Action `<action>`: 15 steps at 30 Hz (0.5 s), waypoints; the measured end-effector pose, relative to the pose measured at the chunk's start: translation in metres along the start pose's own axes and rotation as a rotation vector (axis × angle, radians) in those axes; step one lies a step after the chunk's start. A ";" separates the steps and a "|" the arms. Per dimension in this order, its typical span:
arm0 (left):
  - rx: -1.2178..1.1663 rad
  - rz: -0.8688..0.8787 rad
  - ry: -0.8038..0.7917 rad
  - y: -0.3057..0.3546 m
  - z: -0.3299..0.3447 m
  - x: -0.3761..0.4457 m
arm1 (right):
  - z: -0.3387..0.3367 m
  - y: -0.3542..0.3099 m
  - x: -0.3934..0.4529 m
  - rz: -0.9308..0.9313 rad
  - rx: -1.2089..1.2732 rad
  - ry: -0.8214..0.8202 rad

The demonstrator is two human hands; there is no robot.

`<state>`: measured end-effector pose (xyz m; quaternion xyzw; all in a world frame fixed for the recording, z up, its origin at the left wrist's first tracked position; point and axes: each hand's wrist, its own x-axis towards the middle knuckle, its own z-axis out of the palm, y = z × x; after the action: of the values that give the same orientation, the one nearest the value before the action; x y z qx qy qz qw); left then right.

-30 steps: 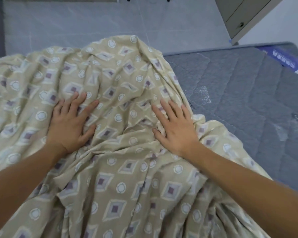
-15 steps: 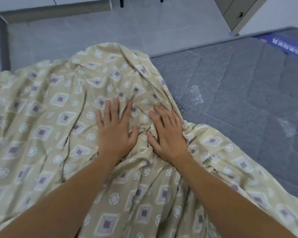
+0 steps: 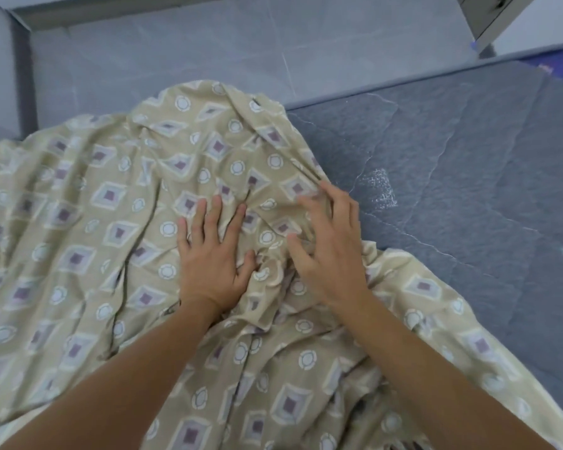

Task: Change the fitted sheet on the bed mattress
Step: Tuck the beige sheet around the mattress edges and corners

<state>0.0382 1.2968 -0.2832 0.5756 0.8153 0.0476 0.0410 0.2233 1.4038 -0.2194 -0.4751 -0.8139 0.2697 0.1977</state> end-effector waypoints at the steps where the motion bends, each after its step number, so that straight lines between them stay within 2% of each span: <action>1: 0.007 -0.002 -0.001 0.000 0.000 0.000 | -0.003 -0.002 0.012 0.093 -0.034 0.005; 3: 0.016 -0.003 -0.005 0.000 0.000 0.000 | -0.010 -0.002 0.037 0.316 -0.078 -0.105; 5: 0.025 0.001 0.000 0.000 -0.001 0.000 | -0.020 0.005 0.060 0.445 -0.044 -0.243; 9: 0.021 0.002 0.008 0.002 -0.001 0.002 | -0.039 0.017 0.088 0.590 0.374 -0.388; 11: 0.021 0.006 0.009 0.002 -0.001 0.003 | -0.044 0.022 0.093 0.680 0.573 -0.529; 15: 0.010 0.006 -0.001 0.000 0.000 0.002 | -0.055 0.026 0.091 0.562 0.704 -0.803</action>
<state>0.0375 1.2991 -0.2831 0.5782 0.8139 0.0435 0.0382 0.2297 1.5086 -0.1869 -0.4389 -0.5302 0.7231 -0.0586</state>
